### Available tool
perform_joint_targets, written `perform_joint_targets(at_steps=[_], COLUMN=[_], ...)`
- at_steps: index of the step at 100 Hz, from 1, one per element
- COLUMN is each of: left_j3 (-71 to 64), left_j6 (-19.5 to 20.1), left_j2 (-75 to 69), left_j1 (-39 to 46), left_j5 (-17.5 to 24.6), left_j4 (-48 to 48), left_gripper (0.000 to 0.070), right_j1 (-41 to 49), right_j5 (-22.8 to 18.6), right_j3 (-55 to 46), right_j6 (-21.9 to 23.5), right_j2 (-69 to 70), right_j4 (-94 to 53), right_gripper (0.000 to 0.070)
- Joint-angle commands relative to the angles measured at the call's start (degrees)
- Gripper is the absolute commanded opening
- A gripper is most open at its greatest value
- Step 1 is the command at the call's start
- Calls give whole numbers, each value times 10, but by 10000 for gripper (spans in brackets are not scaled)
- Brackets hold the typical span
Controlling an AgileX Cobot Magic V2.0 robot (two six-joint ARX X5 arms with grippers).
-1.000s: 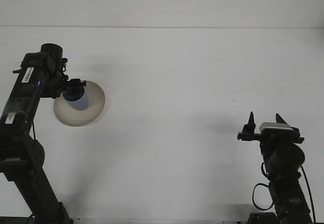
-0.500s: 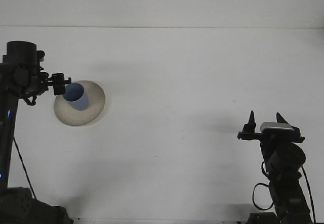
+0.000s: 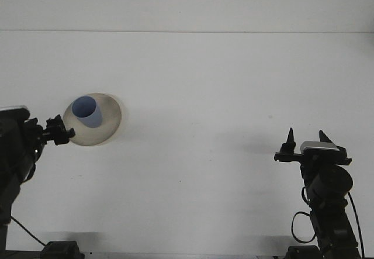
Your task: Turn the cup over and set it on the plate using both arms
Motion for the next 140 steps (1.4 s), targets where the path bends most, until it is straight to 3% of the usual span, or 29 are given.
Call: perform_joint_targets(at_steps=[1, 23, 35, 48, 103, 110, 119, 131, 140], left_j3=[-64, -293, -365, -391, -391, -391, -391, -391, -391], left_j6=[-4, -3, -5, 2, 12, 12, 12, 12, 12], left_j2=[-35, -179, -231, -246, -245, -245, -245, -245, -245], left_j1=[-3, -16, -24, -24, -24, -24, -24, -24, -24], left_j5=[4, 86, 89, 61, 58, 58, 58, 58, 58], left_j4=[45, 235, 310, 307, 324, 324, 324, 324, 324], left_gripper=[382, 382, 381, 382, 364, 248, 0, 9, 9], right_j1=[2, 2, 2, 2, 2, 2, 2, 2, 2], right_j5=[0, 0, 0, 0, 0, 0, 0, 0, 0], right_j3=[5, 5, 5, 5, 5, 5, 5, 5, 5], right_j6=[6, 6, 6, 6, 6, 6, 6, 6, 6], right_j2=[2, 2, 2, 2, 2, 2, 2, 2, 2], right_j4=[6, 3, 3, 3, 7, 7, 7, 6, 7], right_gripper=[537, 537, 537, 537, 533, 460, 252, 2, 0])
